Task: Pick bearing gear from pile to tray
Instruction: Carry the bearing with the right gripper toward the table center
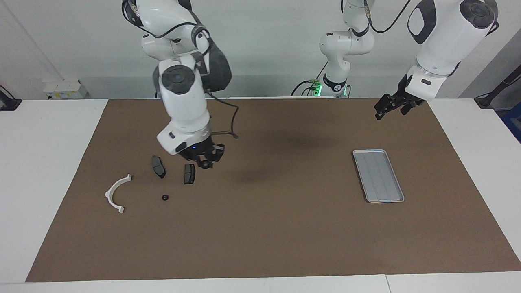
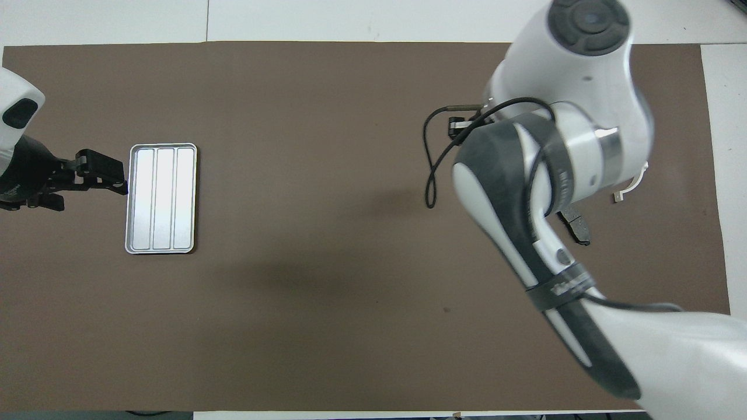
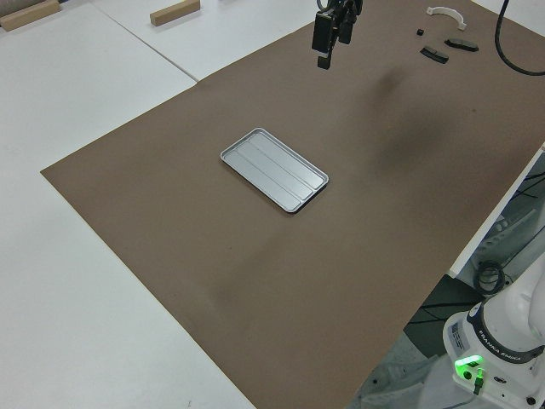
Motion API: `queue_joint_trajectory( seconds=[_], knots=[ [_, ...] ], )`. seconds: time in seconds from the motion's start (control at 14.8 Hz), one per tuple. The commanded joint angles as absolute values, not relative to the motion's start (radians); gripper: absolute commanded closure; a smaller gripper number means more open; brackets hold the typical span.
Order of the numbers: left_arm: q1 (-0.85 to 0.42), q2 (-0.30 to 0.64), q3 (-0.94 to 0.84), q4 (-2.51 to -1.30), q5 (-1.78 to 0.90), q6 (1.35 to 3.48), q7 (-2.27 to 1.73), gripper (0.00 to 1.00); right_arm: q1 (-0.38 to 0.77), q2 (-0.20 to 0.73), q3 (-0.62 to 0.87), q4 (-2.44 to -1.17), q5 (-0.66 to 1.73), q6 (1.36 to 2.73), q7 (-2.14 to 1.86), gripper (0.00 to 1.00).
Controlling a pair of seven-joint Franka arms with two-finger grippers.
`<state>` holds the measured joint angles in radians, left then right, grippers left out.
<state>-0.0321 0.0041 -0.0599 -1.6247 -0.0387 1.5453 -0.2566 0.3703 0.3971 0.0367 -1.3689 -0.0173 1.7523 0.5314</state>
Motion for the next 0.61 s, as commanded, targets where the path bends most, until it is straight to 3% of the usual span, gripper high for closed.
queue_joint_trajectory(
  seconds=[0.0,0.2,0.54],
  knots=[
    [-0.028,-0.021,-0.061,-1.647,-0.048,1.54,-0.25,0.0,0.489,0.402,0.035,-1.356,-0.011,1.755,0.698,0.99],
    [-0.028,-0.021,-0.063,-1.647,-0.048,1.54,-0.25,0.0,0.555,0.405,0.04,-1.416,0.006,1.831,0.764,0.99],
    [-0.028,-0.021,-0.061,-1.647,-0.048,1.54,-0.25,0.0,0.564,0.413,0.041,-1.564,0.014,2.006,0.764,0.98]
  ],
)
